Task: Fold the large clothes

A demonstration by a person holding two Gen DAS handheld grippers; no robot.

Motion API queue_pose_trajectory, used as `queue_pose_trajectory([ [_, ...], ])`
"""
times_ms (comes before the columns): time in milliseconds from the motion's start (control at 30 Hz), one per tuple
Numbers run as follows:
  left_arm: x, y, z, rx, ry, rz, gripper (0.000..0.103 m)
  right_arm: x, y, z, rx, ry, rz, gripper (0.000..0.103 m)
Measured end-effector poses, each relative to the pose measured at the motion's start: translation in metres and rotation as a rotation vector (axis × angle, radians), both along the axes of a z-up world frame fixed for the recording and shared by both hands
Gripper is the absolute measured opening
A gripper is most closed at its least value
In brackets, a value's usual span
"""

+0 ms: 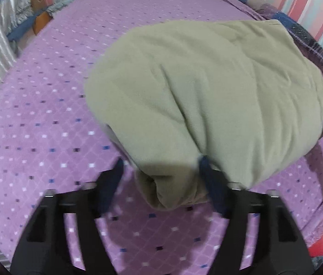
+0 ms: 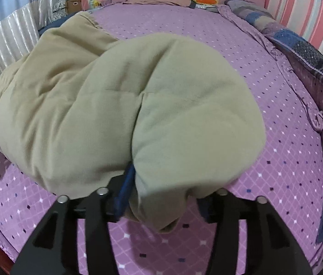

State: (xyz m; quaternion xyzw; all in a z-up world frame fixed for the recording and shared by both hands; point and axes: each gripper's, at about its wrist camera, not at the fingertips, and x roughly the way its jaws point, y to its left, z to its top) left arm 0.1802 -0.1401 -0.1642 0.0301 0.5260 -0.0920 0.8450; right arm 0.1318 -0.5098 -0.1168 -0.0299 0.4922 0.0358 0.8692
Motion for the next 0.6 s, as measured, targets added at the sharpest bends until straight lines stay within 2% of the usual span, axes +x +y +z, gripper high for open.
queue_pose_trajectory([
  [67,-0.006,0.004,0.007,-0.006,-0.016,0.018,0.093,0.001,-0.002,0.004,-0.011,0.023,-0.005,0.064],
  [100,-0.010,0.007,0.011,-0.016,-0.016,0.027,0.095,-0.008,-0.006,0.006,-0.013,0.026,-0.010,0.067],
  [167,-0.018,0.012,0.020,-0.010,-0.025,0.051,0.099,-0.023,-0.007,0.016,-0.019,0.000,-0.038,0.088],
  [200,-0.024,0.014,0.027,-0.003,-0.034,0.070,0.100,-0.030,-0.007,0.023,-0.015,-0.021,-0.049,0.091],
  [333,-0.039,0.018,0.059,0.000,-0.085,0.138,0.100,-0.051,-0.012,0.048,0.004,-0.083,-0.120,0.093],
  [367,-0.041,0.021,0.067,0.004,-0.098,0.152,0.100,-0.055,-0.011,0.055,0.004,-0.098,-0.146,0.097],
  [433,-0.045,0.006,0.077,0.013,-0.110,0.169,0.100,-0.060,-0.003,0.067,0.011,-0.136,-0.180,0.101],
  [500,-0.051,0.012,0.102,0.021,-0.130,0.179,0.100,-0.056,0.006,0.083,0.031,-0.179,-0.203,0.101],
  [600,-0.062,-0.013,0.134,0.026,-0.192,0.178,0.100,-0.061,0.028,0.103,0.062,-0.210,-0.227,0.101],
])
